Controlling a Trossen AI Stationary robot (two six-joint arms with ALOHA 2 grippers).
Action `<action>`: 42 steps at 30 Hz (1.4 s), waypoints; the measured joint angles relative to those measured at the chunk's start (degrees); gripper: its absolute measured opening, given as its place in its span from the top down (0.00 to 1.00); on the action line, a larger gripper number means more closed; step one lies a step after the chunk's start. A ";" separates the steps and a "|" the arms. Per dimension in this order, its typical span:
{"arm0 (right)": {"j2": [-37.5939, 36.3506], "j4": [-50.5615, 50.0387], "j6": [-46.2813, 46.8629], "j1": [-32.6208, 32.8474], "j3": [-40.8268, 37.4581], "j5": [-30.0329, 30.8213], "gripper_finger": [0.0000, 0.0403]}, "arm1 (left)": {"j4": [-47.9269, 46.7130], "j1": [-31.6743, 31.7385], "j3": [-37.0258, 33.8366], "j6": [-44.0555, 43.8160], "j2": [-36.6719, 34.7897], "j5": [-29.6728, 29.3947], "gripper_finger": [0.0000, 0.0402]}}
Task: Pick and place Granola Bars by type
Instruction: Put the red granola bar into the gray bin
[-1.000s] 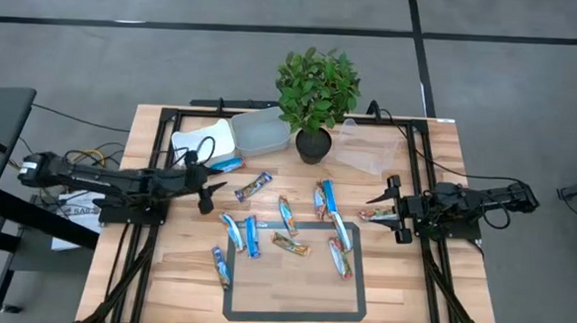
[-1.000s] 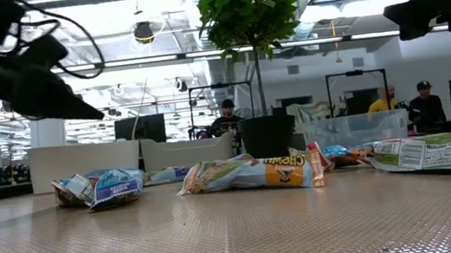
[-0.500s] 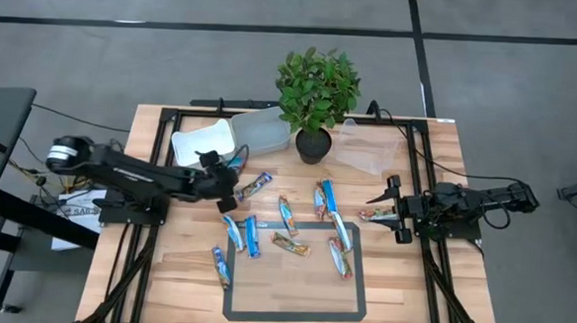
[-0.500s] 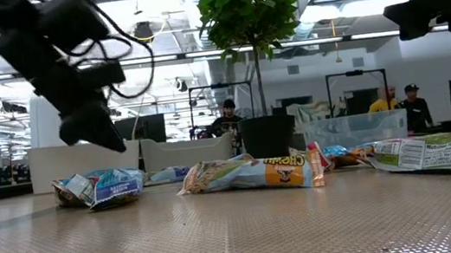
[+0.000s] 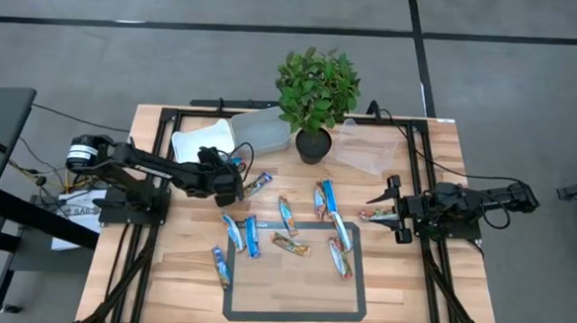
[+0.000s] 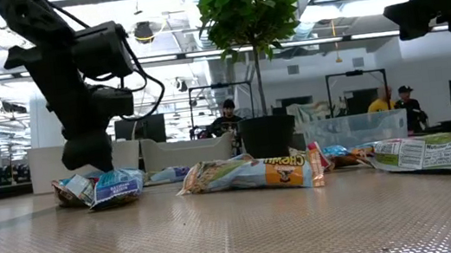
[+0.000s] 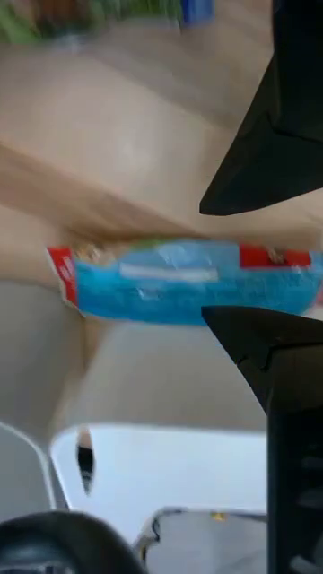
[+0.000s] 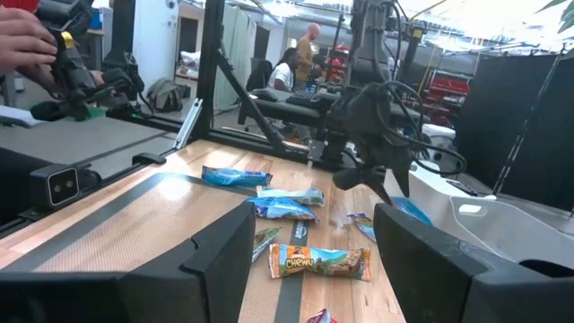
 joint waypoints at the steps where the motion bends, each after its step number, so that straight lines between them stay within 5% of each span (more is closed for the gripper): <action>1: 0.02 -0.01 0.00 0.00 0.01 0.01 0.44 | -0.56 0.37 0.00 0.00 0.00 -0.38 0.58; 32: 0.00 -0.01 -0.01 0.00 0.01 0.00 0.45 | 2.28 4.93 -5.84 0.35 -0.11 2.65 0.58; 42: 0.02 -0.01 0.01 0.00 0.01 0.02 0.44 | 3.21 4.43 -5.92 1.66 -0.11 3.46 0.87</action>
